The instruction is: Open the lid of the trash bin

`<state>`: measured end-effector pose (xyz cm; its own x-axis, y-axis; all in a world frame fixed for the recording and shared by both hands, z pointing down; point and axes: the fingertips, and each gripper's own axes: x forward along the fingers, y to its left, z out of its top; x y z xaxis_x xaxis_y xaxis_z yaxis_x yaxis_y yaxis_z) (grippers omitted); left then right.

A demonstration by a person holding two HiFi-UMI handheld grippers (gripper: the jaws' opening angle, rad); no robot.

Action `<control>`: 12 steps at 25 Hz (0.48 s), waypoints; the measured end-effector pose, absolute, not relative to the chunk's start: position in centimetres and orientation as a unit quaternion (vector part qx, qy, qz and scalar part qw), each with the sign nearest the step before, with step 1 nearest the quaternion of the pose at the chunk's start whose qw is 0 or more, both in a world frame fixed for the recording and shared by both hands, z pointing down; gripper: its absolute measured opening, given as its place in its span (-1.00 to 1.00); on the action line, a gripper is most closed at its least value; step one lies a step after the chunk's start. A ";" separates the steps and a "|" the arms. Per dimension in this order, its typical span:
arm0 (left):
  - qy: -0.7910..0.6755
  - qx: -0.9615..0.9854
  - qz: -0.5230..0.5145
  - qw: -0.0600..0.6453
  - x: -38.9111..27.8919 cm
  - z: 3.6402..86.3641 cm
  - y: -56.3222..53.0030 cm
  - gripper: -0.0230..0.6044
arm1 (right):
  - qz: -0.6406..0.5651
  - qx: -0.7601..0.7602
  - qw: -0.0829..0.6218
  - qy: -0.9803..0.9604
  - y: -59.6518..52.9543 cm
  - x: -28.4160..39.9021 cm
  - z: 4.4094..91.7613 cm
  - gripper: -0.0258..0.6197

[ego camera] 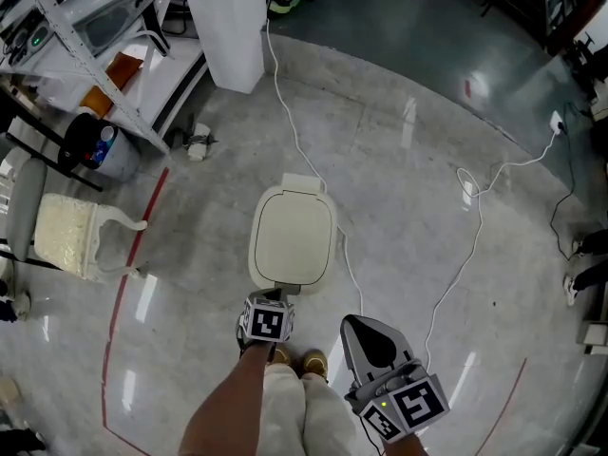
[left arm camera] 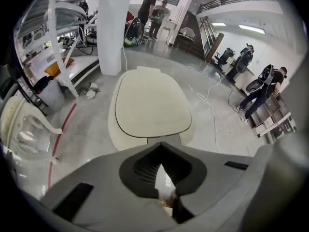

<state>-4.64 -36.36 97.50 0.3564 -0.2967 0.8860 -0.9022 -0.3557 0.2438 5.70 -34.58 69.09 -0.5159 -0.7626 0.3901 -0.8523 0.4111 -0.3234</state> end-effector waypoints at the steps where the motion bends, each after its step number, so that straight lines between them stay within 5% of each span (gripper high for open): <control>1: -0.413 0.725 0.391 0.390 -4.7 97.6 -36.3 -0.96 | 0.247 0.482 0.091 -0.836 -34.6 5.6 69.1 -0.81; 12: -0.408 0.719 0.414 0.382 -5.1 98.9 -35.8 -0.95 | 0.259 0.476 0.095 -0.835 -33.9 5.6 70.4 -0.81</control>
<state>-5.05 -35.82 98.93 0.3241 -0.2702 0.9066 -0.9026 -0.3754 0.2108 5.56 -33.85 70.36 -0.5286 -0.7459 0.4051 -0.8442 0.4119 -0.3431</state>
